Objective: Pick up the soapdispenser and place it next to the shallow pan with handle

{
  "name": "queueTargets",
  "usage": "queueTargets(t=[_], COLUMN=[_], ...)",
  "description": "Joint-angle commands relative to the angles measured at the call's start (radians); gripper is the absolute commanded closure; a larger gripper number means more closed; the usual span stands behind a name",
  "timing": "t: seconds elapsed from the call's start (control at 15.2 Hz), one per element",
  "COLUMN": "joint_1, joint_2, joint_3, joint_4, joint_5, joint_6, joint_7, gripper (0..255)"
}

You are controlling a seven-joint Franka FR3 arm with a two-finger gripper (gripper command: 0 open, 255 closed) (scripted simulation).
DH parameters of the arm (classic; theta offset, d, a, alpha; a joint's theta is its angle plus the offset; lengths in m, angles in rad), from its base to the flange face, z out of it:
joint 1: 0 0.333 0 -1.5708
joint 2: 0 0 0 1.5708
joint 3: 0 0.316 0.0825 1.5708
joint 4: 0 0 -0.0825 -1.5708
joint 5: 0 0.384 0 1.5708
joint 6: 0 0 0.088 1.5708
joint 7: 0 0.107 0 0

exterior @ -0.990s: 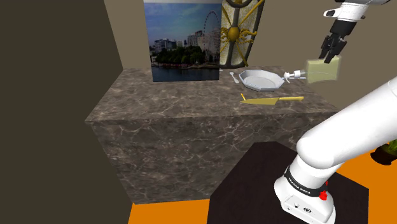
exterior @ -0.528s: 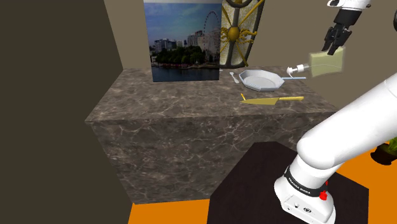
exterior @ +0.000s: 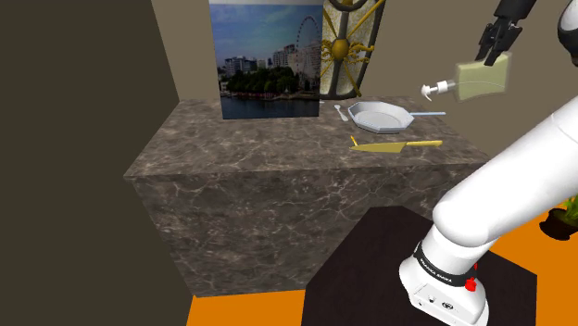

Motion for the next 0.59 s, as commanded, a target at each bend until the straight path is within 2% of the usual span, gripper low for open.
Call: queueTargets(t=[0.0, 0.53], joint_1=[0.004, 0.015], joint_2=[0.019, 0.116], joint_3=[-0.01, -0.066], joint_4=[0.042, 0.227], joint_5=[0.012, 0.075], joint_6=[-0.027, -0.146], joint_7=[-0.011, -0.062], gripper=[255, 255])
